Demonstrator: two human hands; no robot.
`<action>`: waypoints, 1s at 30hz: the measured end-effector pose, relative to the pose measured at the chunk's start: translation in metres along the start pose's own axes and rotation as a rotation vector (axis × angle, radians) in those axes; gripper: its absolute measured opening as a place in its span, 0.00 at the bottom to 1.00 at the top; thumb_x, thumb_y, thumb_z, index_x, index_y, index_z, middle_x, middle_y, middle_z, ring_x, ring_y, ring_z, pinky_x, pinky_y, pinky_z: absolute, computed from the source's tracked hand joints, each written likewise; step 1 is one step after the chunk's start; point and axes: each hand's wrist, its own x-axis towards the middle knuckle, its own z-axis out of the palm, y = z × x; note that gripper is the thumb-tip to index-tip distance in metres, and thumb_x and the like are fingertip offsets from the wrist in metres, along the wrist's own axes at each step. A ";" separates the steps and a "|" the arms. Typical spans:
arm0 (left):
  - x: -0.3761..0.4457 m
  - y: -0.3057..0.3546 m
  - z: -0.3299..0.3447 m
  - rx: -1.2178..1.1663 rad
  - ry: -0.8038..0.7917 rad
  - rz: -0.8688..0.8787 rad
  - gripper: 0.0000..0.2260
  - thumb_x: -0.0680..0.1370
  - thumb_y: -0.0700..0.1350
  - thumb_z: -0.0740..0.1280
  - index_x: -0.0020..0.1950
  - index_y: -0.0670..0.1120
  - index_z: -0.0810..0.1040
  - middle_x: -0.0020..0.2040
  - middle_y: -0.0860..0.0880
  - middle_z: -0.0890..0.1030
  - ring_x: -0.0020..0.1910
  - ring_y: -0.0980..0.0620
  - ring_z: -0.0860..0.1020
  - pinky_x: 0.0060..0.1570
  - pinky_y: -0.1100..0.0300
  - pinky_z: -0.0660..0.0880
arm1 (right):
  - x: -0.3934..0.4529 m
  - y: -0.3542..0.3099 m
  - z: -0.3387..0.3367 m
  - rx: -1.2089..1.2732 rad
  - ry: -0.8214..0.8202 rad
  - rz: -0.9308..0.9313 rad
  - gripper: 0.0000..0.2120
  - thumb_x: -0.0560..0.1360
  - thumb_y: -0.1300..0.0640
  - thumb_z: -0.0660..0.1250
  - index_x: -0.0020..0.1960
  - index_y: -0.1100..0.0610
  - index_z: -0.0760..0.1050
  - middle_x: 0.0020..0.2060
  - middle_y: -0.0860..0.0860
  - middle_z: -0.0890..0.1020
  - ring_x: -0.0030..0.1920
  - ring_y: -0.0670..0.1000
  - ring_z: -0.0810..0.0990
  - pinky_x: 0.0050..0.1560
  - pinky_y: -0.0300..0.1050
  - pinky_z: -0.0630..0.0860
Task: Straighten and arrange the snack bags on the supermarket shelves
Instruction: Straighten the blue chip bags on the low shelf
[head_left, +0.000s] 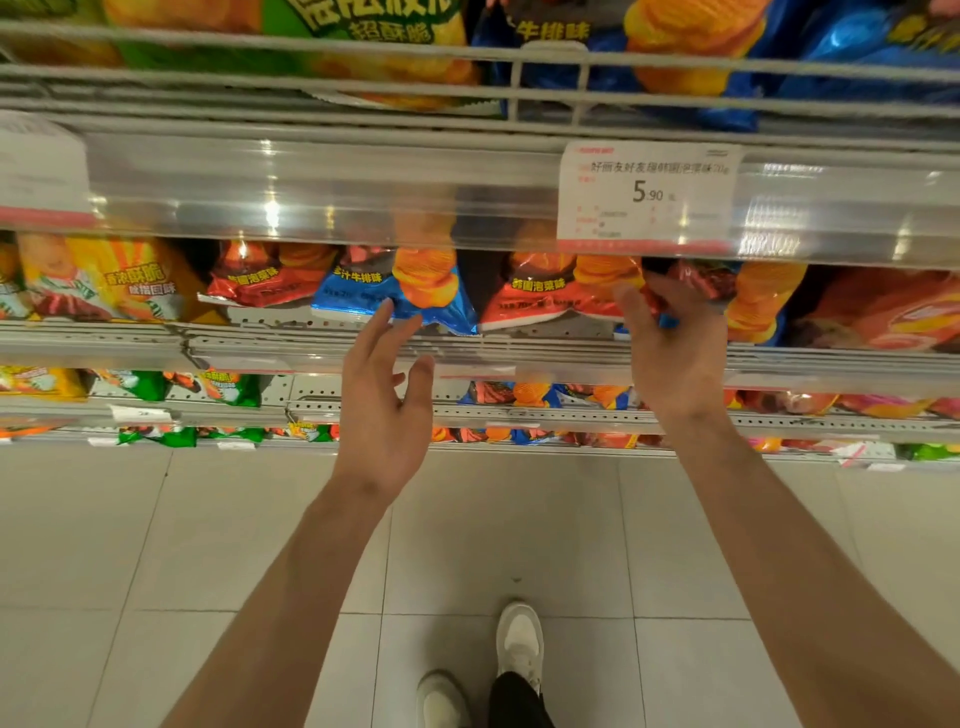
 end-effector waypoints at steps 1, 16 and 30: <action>-0.001 0.000 0.000 -0.007 0.008 -0.007 0.17 0.84 0.41 0.63 0.73 0.48 0.75 0.80 0.53 0.63 0.77 0.53 0.65 0.68 0.52 0.73 | -0.001 -0.001 -0.003 0.027 -0.007 -0.001 0.15 0.82 0.53 0.68 0.62 0.62 0.82 0.53 0.50 0.85 0.52 0.46 0.80 0.52 0.27 0.71; -0.014 0.032 0.008 -0.292 -0.101 -0.183 0.22 0.77 0.59 0.70 0.69 0.54 0.78 0.65 0.59 0.79 0.60 0.65 0.79 0.52 0.68 0.79 | -0.077 0.016 -0.015 0.415 -0.153 0.177 0.06 0.77 0.49 0.72 0.52 0.48 0.85 0.47 0.48 0.88 0.50 0.50 0.85 0.56 0.49 0.81; -0.038 0.011 -0.027 -0.464 -0.208 -0.294 0.28 0.69 0.58 0.79 0.67 0.59 0.77 0.56 0.59 0.85 0.54 0.59 0.84 0.44 0.68 0.80 | -0.107 -0.008 0.002 0.491 -0.559 0.359 0.24 0.74 0.43 0.74 0.67 0.49 0.77 0.61 0.45 0.85 0.62 0.46 0.83 0.60 0.43 0.80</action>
